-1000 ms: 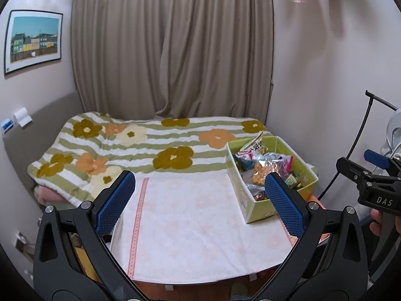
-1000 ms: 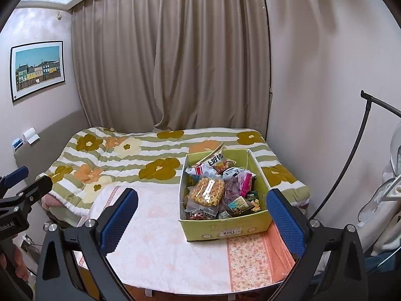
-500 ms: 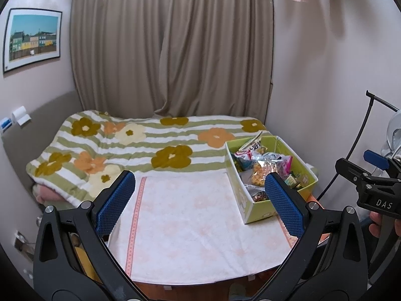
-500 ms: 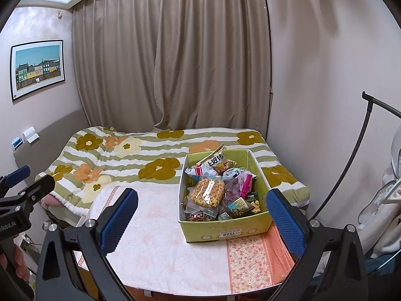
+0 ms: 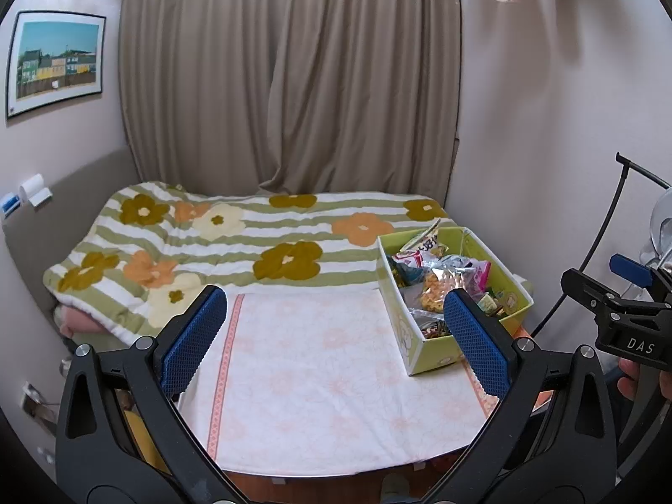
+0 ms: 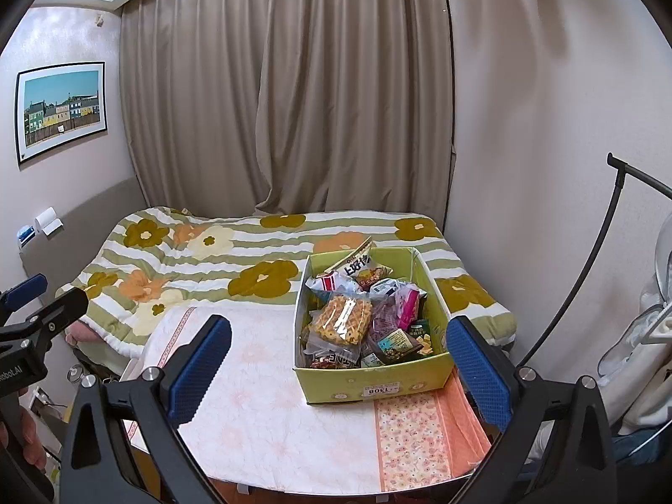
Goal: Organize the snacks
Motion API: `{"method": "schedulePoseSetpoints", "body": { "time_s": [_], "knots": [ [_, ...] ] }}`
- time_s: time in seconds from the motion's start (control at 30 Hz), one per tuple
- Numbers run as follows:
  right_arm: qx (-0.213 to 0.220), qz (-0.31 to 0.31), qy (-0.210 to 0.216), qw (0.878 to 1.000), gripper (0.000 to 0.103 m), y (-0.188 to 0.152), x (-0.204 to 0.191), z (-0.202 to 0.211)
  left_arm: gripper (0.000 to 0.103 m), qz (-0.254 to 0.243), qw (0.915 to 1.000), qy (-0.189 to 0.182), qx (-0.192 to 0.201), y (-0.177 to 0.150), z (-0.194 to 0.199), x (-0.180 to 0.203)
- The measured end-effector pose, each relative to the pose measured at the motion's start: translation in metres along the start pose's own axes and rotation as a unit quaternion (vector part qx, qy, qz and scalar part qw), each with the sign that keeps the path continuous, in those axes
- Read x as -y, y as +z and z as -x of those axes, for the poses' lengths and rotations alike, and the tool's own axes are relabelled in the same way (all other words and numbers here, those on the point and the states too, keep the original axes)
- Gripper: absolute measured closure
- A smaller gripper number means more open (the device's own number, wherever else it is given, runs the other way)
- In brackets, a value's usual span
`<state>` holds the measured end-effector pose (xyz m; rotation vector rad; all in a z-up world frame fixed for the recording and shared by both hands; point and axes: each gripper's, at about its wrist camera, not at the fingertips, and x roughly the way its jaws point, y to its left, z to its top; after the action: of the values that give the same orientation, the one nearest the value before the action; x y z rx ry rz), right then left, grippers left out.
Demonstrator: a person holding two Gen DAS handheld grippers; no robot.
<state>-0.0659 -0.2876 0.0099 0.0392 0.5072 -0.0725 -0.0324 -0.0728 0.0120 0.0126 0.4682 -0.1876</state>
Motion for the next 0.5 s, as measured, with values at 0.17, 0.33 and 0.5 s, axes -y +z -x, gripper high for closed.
{"method": "schedulePoseSetpoints", "body": {
  "time_s": [0.17,0.33,0.5],
  "knots": [
    [0.0,0.0,0.001,1.0,0.001,-0.0001,0.0004,-0.0004,0.0,0.001,1.0,0.002,0.001,-0.0007,-0.0009,0.0014],
    [0.001,-0.001,0.001,1.0,0.001,0.0004,0.0013,-0.0007,0.0,0.004,1.0,0.004,0.007,-0.0029,-0.0003,0.0036],
    [0.001,-0.002,0.001,1.0,0.001,0.0001,0.002,-0.001,0.0,-0.007,0.9999,0.011,0.004,-0.0038,-0.0025,0.0073]
  ]
}}
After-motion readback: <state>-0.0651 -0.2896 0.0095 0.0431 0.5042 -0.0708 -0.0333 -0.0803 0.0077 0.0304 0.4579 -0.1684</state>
